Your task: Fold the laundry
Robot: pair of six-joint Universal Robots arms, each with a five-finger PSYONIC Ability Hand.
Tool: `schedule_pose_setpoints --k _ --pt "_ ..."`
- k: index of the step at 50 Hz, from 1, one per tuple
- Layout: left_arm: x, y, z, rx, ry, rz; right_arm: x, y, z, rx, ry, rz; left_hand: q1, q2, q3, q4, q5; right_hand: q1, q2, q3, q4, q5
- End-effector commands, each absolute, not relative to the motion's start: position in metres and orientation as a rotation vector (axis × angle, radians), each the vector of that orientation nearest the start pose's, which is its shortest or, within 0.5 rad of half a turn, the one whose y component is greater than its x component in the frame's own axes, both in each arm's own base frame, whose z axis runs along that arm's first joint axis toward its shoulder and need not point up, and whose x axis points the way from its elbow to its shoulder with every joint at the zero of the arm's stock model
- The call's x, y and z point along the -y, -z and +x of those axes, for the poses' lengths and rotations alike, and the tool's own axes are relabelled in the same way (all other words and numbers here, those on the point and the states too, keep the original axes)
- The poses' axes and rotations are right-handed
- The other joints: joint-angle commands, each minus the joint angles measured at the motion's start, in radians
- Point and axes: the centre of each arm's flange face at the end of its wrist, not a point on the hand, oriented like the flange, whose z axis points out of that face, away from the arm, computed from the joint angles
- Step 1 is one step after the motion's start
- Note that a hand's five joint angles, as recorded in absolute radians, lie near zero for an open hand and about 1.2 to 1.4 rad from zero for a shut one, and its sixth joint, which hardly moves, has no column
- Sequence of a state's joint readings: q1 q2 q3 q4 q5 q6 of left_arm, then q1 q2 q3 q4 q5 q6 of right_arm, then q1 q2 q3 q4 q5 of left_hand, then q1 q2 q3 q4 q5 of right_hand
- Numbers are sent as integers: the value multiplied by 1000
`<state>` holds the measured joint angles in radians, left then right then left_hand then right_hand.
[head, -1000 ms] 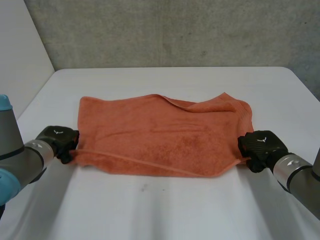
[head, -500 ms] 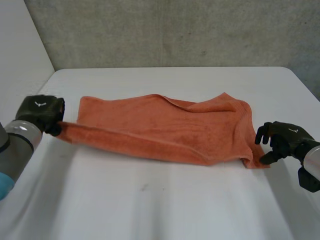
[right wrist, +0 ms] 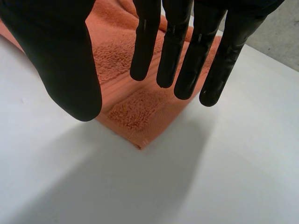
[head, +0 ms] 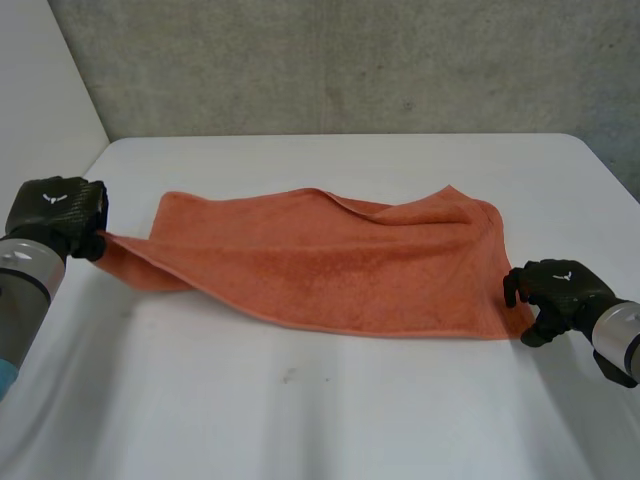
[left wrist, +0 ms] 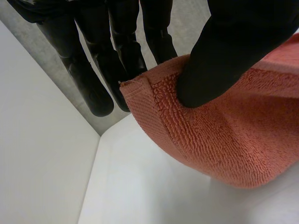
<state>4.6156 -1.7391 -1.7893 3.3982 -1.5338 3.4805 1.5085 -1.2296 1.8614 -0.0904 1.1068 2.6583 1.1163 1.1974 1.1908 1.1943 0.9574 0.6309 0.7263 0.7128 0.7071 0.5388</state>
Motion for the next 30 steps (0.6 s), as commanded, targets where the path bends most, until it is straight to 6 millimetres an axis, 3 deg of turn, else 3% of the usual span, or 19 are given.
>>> schedule_pose_setpoints --k 1,30 --pt "302 -212 -168 -2218 1974 543 297 -131 155 -2425 1567 -869 280 199 205 202 264 182 87 100 106 100" --pt "301 -209 -169 -2227 1967 548 313 -119 154 -2427 1580 -897 280 199 205 202 264 350 254 268 273 267"
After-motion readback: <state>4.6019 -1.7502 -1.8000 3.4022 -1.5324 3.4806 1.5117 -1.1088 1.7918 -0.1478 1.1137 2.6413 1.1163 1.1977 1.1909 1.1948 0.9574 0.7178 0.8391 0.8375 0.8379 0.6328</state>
